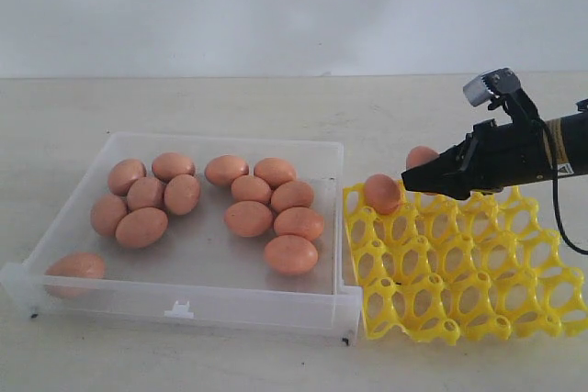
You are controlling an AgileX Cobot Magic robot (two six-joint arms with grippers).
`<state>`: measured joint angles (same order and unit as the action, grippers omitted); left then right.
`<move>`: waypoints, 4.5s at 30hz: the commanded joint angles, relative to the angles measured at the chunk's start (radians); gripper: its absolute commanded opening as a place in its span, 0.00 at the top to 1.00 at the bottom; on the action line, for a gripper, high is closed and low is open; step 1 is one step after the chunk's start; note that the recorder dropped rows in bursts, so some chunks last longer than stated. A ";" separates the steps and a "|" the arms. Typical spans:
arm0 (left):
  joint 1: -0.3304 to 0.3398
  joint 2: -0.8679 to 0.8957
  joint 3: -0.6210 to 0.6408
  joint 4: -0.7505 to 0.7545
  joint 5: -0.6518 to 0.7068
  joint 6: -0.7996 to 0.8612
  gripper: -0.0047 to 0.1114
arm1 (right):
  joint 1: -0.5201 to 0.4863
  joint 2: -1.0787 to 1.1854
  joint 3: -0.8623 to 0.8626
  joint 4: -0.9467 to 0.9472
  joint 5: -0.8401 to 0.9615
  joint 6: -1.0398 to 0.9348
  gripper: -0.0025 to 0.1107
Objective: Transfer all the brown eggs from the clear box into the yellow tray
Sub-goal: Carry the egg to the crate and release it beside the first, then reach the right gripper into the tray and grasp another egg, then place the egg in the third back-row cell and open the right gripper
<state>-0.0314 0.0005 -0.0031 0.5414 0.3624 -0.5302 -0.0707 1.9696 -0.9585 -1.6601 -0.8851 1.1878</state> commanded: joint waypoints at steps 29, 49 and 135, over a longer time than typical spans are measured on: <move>0.000 -0.001 0.003 0.004 -0.003 0.000 1.00 | 0.002 -0.031 -0.033 0.290 -0.061 -0.045 0.52; 0.000 -0.001 0.003 0.004 -0.003 0.000 1.00 | 0.888 -0.015 -0.507 0.983 1.384 -1.047 0.98; 0.000 -0.001 0.003 0.004 -0.003 0.000 1.00 | -0.056 -0.112 0.108 0.204 0.150 0.003 0.98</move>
<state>-0.0314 0.0005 -0.0031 0.5414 0.3624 -0.5302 -0.1281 1.8621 -0.8457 -1.4858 -0.7624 1.2092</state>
